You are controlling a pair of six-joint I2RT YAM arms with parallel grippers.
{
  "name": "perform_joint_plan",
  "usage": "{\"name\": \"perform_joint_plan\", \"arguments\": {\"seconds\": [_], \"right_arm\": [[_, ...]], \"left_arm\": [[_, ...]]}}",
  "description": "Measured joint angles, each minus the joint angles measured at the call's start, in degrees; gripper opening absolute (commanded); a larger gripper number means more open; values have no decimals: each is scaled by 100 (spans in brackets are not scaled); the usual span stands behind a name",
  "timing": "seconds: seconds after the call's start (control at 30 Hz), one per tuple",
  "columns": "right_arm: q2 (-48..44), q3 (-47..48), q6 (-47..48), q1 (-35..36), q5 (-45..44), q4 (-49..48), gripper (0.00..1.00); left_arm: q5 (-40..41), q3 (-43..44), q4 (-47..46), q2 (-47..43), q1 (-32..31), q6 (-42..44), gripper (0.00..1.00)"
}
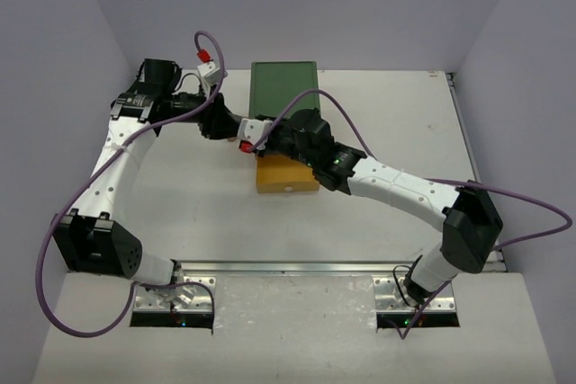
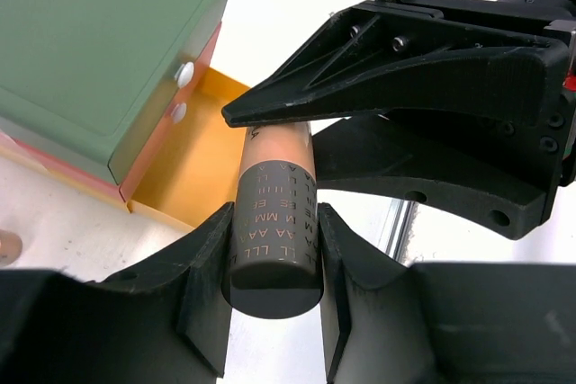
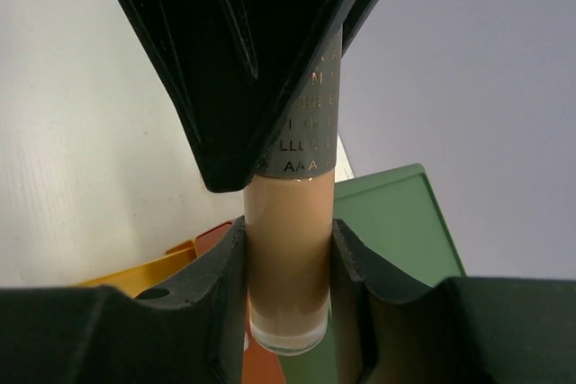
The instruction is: Organize the makeup
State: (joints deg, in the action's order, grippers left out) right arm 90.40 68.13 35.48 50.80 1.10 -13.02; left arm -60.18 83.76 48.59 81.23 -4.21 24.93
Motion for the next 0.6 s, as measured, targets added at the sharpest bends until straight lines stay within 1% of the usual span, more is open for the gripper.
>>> {"name": "perform_joint_plan", "arguments": {"seconds": [0.03,0.07,0.1,0.13,0.27,0.4,0.5,0.6], "right_arm": [[-26,-62,-7,-3,1,-2,0],[-52,-123,-14,-6,2,-4,0],[-95,-209,-18,-6,6,-18,0],[-152,-307,-20,-9,17,-33,0],[-462,-733,-10,-68,34,48,0],[-821,-1055,117,-165,169,596,0],[-1007,-1380,353,-216,228,996,0],[-870,-1646,564,-252,202,1354,0]], "left_arm": [[-1,-65,-24,-1,-24,0,25],[-2,-129,-48,-2,-48,0,69],[-10,-180,-67,-2,-71,2,90],[-68,-216,-56,-2,-101,-10,100],[-219,-256,26,-21,-219,-45,100],[-164,-182,54,-35,-187,-90,100],[-131,-86,-139,-35,123,-318,100],[15,-76,-582,-33,608,-710,100]]}}
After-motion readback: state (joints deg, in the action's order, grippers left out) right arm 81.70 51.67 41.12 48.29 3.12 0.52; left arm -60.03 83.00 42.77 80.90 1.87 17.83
